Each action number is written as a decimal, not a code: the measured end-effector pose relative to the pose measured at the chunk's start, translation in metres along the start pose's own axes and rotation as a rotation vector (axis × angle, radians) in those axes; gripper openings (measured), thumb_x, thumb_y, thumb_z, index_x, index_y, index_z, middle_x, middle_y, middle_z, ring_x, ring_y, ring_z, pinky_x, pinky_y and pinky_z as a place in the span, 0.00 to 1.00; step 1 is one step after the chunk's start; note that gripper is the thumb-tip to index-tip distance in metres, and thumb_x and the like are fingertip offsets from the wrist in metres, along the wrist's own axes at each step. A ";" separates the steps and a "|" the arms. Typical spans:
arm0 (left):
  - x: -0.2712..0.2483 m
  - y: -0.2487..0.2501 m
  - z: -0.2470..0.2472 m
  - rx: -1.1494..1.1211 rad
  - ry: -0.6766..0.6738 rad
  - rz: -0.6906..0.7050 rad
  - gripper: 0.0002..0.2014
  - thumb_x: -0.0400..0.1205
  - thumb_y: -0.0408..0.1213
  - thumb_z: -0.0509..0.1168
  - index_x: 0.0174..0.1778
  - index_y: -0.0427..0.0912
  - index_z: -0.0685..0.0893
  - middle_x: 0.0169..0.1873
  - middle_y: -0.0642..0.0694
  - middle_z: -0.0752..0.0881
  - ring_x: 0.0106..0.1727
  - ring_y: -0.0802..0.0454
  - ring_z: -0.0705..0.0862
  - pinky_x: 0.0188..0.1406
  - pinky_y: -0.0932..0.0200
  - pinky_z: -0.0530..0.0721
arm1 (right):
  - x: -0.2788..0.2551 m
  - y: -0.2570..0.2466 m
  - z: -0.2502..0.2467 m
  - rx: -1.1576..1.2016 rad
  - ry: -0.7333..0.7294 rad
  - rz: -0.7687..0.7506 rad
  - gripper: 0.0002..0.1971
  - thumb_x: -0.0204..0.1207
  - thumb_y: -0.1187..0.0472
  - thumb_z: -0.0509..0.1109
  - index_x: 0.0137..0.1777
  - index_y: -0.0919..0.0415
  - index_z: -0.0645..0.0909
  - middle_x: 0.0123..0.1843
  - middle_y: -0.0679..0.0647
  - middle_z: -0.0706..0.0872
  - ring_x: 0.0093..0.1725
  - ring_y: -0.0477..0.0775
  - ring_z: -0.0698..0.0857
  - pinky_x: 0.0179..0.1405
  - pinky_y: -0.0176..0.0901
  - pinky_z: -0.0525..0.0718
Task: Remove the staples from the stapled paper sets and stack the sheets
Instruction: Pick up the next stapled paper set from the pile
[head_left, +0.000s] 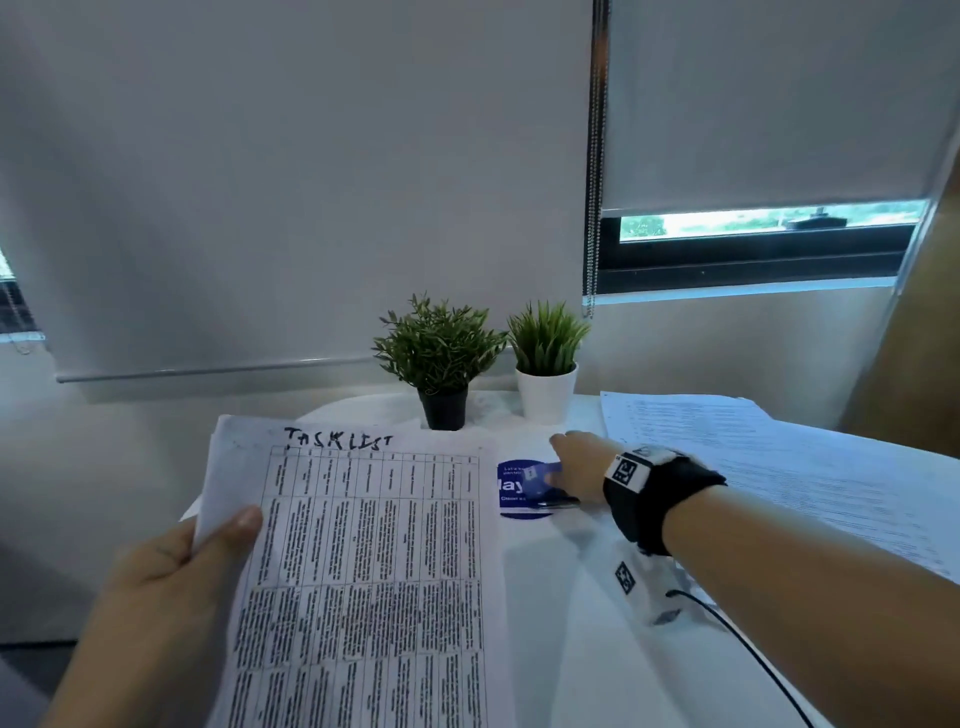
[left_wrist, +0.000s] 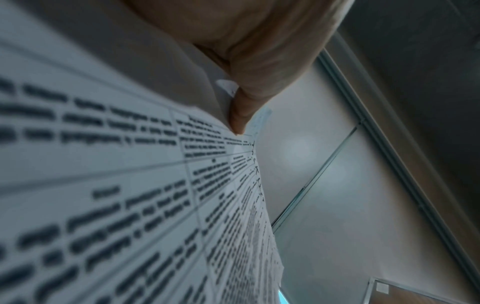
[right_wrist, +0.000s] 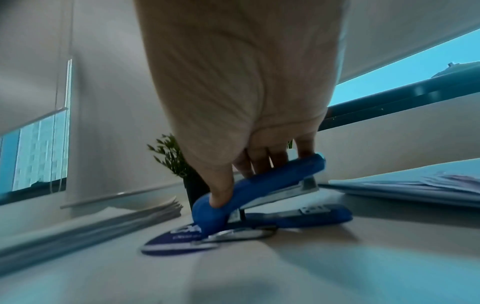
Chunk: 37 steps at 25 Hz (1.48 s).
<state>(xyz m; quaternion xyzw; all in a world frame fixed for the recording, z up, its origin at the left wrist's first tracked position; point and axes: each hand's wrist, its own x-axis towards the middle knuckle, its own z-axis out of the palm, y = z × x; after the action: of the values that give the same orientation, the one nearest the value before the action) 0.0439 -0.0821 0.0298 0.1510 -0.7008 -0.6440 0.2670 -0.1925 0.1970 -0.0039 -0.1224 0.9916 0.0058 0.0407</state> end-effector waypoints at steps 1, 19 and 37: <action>-0.002 -0.001 0.000 0.006 -0.030 -0.016 0.10 0.82 0.47 0.67 0.41 0.49 0.92 0.33 0.36 0.91 0.35 0.30 0.90 0.43 0.23 0.84 | 0.004 -0.003 0.006 -0.083 -0.009 -0.001 0.21 0.81 0.44 0.63 0.65 0.60 0.76 0.65 0.57 0.82 0.64 0.60 0.81 0.60 0.53 0.77; -0.018 -0.011 0.018 -0.132 -0.251 -0.059 0.19 0.88 0.37 0.58 0.43 0.23 0.83 0.40 0.26 0.88 0.36 0.33 0.85 0.41 0.40 0.85 | -0.096 -0.094 -0.108 1.780 0.911 -0.319 0.06 0.78 0.60 0.68 0.50 0.52 0.73 0.39 0.50 0.85 0.34 0.58 0.88 0.35 0.51 0.89; -0.031 -0.024 0.050 -0.149 -0.362 0.199 0.25 0.81 0.52 0.64 0.46 0.26 0.79 0.36 0.30 0.82 0.41 0.48 0.74 0.46 0.47 0.72 | -0.140 -0.180 -0.077 1.942 0.953 -0.391 0.07 0.75 0.55 0.67 0.49 0.53 0.73 0.33 0.44 0.86 0.34 0.65 0.88 0.37 0.62 0.89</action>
<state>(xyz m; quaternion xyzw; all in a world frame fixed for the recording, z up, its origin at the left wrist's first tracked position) 0.0377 -0.0269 -0.0011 -0.0571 -0.6993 -0.6811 0.2093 -0.0193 0.0549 0.0839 -0.1831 0.4515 -0.8314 -0.2671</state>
